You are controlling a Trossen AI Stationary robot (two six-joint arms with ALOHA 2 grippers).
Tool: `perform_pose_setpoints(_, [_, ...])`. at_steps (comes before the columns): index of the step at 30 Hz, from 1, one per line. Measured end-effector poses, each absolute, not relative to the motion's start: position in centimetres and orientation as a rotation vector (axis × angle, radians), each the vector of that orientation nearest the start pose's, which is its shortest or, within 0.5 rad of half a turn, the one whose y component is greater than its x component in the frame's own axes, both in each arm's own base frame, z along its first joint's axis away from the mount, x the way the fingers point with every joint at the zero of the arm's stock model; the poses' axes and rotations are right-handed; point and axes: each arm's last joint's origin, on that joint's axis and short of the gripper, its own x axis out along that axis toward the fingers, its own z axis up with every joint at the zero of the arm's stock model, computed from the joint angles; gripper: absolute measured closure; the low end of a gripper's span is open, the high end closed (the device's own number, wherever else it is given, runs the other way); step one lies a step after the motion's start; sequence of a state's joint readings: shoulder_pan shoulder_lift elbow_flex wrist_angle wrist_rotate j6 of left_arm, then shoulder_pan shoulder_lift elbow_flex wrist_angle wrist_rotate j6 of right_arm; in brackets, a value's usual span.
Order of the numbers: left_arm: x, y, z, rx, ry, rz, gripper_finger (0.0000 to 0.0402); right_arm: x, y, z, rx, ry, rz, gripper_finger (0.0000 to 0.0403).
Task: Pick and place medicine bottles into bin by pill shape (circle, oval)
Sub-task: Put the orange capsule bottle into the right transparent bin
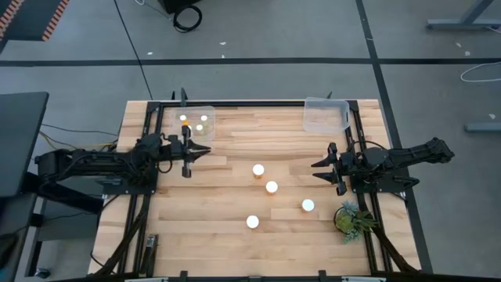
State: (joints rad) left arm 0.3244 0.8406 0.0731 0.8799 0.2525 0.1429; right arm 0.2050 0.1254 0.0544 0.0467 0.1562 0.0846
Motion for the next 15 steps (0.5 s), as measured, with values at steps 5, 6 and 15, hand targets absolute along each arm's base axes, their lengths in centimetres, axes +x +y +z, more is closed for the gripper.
perform_pose_setpoints(5, [14.85,4.1,18.6,0.186,-0.109,0.035,0.0372,10.18,1.66,17.66,0.08,0.026,0.048,0.0246])
perform_pose_setpoints(6, [14.8,4.08,18.62,0.187,-0.108,0.036,0.0375,10.18,1.66,17.66,0.08,0.026,0.048,0.0246])
perform_pose_setpoints(15, [14.73,3.62,18.73,0.128,-0.119,-0.072,0.039,10.18,1.66,17.66,0.08,0.026,0.048,0.0246])
